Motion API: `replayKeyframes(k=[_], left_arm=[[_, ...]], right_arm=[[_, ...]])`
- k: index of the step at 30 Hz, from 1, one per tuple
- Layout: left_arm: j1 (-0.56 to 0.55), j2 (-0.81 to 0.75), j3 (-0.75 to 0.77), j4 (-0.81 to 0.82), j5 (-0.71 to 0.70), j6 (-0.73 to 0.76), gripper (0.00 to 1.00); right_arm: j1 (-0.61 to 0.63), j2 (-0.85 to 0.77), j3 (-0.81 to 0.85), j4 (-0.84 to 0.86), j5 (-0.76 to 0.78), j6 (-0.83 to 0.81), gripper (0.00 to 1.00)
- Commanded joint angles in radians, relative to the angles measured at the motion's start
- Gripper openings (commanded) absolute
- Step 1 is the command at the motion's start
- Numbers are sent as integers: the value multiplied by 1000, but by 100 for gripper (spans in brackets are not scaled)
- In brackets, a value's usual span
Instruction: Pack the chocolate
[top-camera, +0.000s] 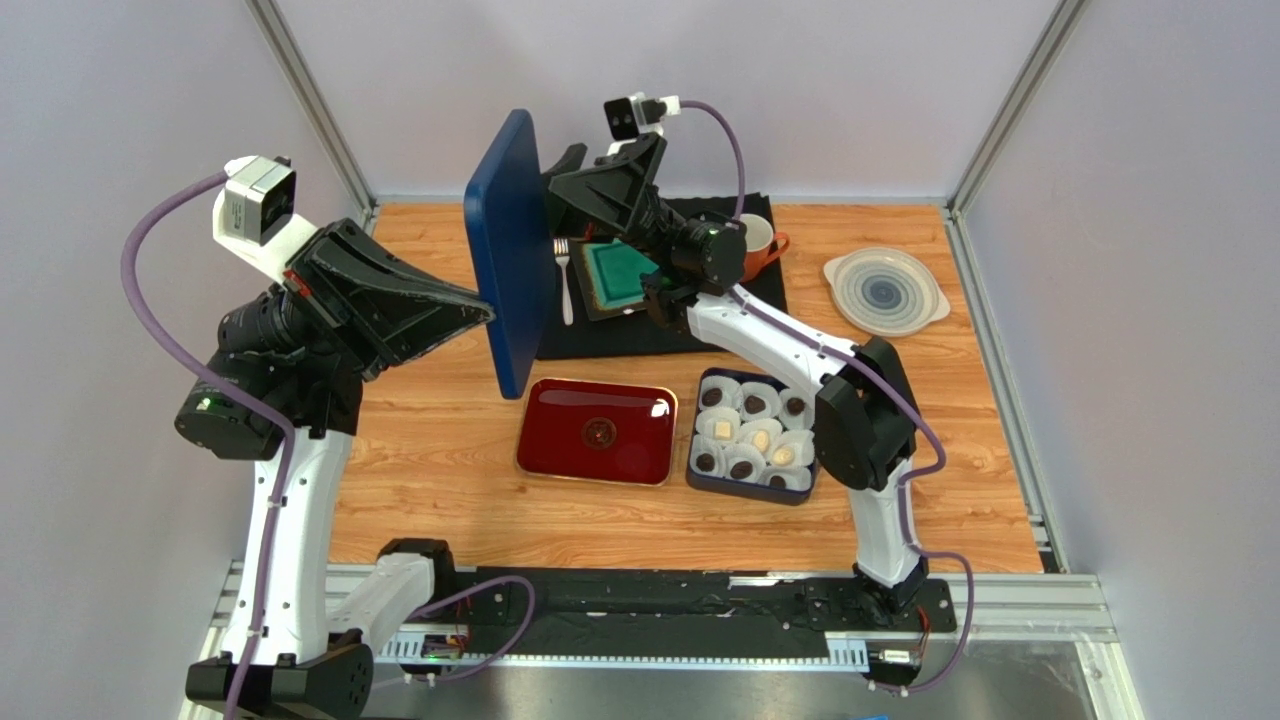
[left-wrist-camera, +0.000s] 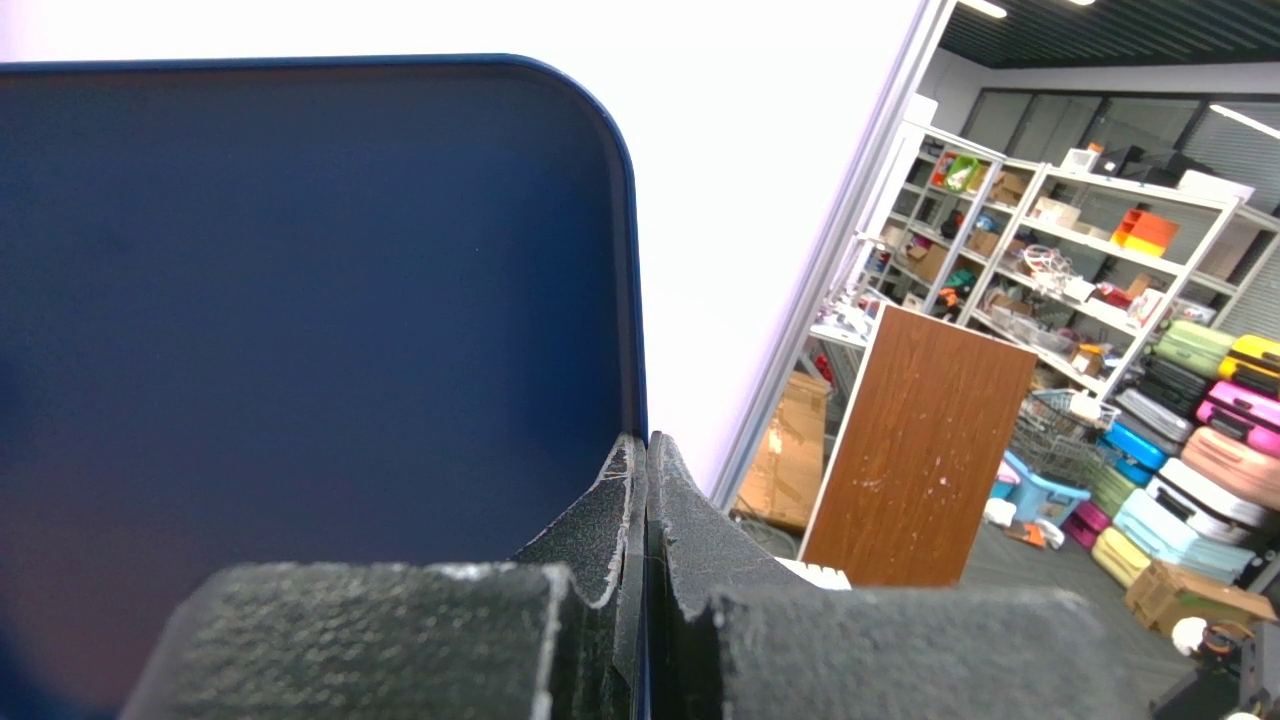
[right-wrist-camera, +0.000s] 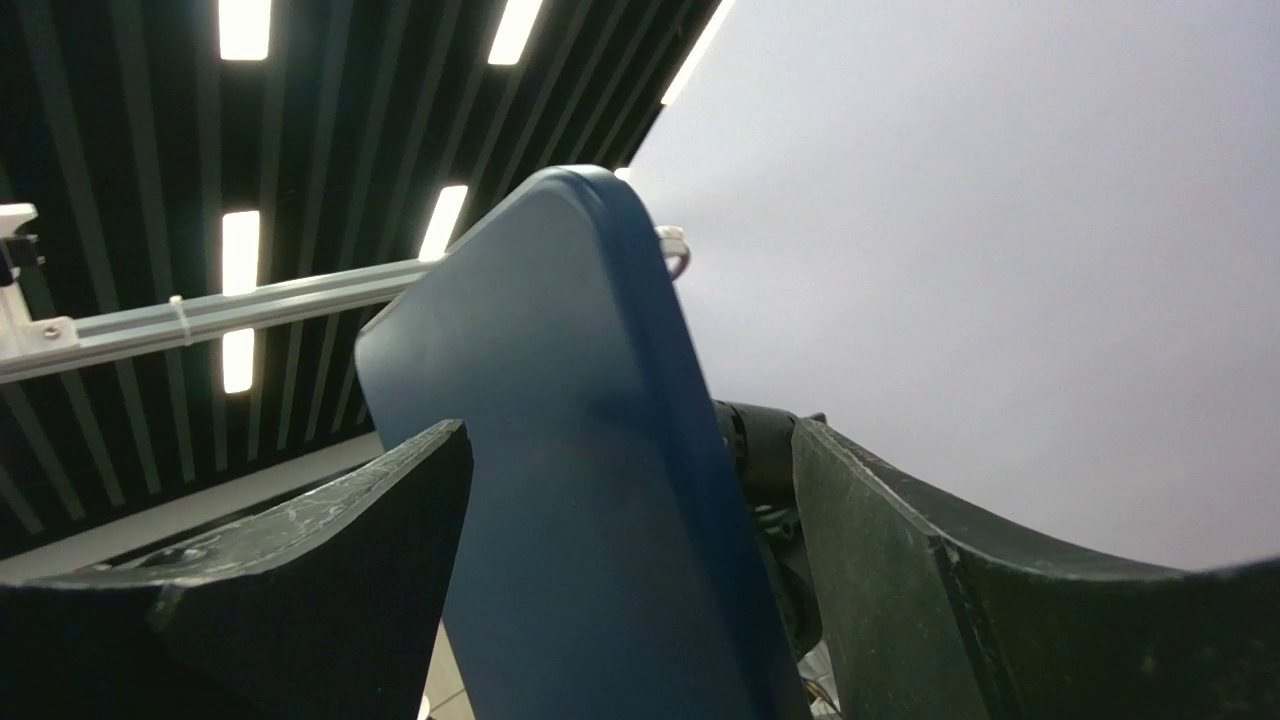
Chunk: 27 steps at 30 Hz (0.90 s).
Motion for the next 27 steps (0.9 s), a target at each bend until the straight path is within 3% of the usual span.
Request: replayKeyframes(k=[1, 7, 20, 27], left_arm=[[-3, 1, 3, 19, -17, 50, 0], [-3, 16, -4, -11, -7, 96, 0], [14, 10, -43, -58, -1, 145, 0], [53, -5, -92, -176, -43, 268, 0]], right_arm=[[-6, -99, -128, 196, -33, -28, 81], [-31, -228, -283, 196, -45, -74, 80], [-39, -301, -323, 196, -61, -85, 78], [-40, -384, -415, 193, -87, -130, 77]])
